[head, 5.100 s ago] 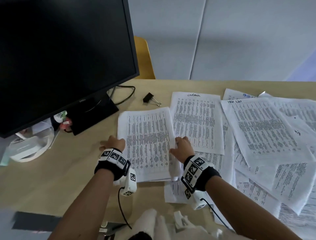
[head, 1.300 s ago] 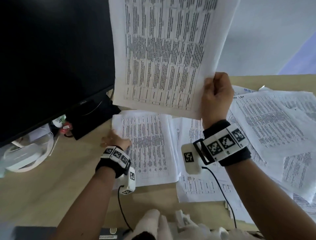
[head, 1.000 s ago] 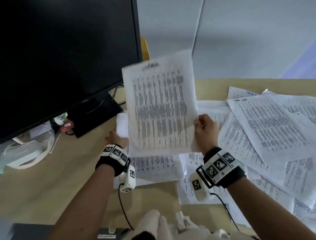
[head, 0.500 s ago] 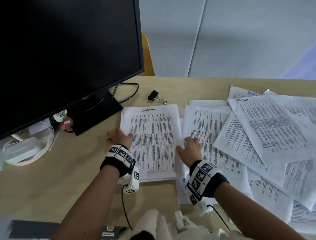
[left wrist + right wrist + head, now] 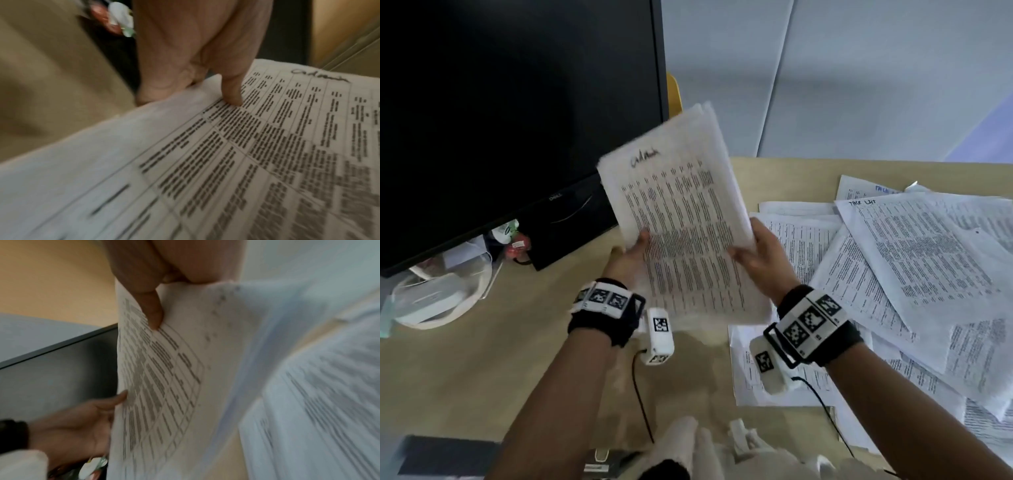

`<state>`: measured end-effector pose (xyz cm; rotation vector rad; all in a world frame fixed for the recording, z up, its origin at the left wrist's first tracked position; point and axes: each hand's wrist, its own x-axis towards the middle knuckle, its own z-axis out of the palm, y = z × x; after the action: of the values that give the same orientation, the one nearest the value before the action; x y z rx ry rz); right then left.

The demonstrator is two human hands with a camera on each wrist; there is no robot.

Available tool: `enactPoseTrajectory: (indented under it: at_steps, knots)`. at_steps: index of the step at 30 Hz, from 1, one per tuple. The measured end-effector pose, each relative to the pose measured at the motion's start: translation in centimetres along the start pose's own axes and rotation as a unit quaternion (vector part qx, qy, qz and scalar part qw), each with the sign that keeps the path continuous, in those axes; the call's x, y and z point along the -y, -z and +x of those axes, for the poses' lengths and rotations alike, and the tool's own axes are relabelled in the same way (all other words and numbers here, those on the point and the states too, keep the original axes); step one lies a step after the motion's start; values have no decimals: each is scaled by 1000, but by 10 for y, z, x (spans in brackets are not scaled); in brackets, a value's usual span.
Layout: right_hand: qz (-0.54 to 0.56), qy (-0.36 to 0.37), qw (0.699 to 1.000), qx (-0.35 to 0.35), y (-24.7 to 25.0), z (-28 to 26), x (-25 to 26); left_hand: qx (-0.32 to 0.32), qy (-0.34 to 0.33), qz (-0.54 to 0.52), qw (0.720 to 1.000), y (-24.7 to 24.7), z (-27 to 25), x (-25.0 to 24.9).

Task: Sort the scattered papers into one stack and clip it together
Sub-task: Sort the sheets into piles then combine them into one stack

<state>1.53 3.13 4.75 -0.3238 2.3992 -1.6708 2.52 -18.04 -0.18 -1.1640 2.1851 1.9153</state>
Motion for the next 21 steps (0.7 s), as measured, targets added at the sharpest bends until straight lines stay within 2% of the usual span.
enactPoseTrajectory:
  at_steps: [1, 3, 5, 7, 9, 12, 15, 18, 21]
  knots:
    - [-2, 24, 999, -31, 6, 1, 5, 11, -49, -79, 996, 0, -5, -12]
    - [-8, 62, 993, -96, 16, 5, 16, 18, -150, -202, 968, 3, -11, -36]
    - [19, 83, 985, -149, 22, 7, 22, 36, -243, -249, 937, 4, -17, -54]
    - [50, 89, 979, -176, 25, 6, 24, 60, -296, -279, 912, 4, -26, -65]
    - [66, 89, 976, -189, 23, 2, 20, 58, -303, -286, 907, 2, -39, -68]
    - [89, 87, 972, -198, 16, -6, 8, 70, -277, -280, 916, -4, -49, -61]
    - [71, 64, 976, -198, 7, -8, -4, 85, -251, -212, 941, -11, -55, -49]
    - [57, 21, 980, -189, -1, -6, -18, 64, -231, -162, 957, -16, -49, -34]
    - [44, -12, 983, -178, -5, -5, -31, 4, -224, -147, 963, -14, -40, -32]
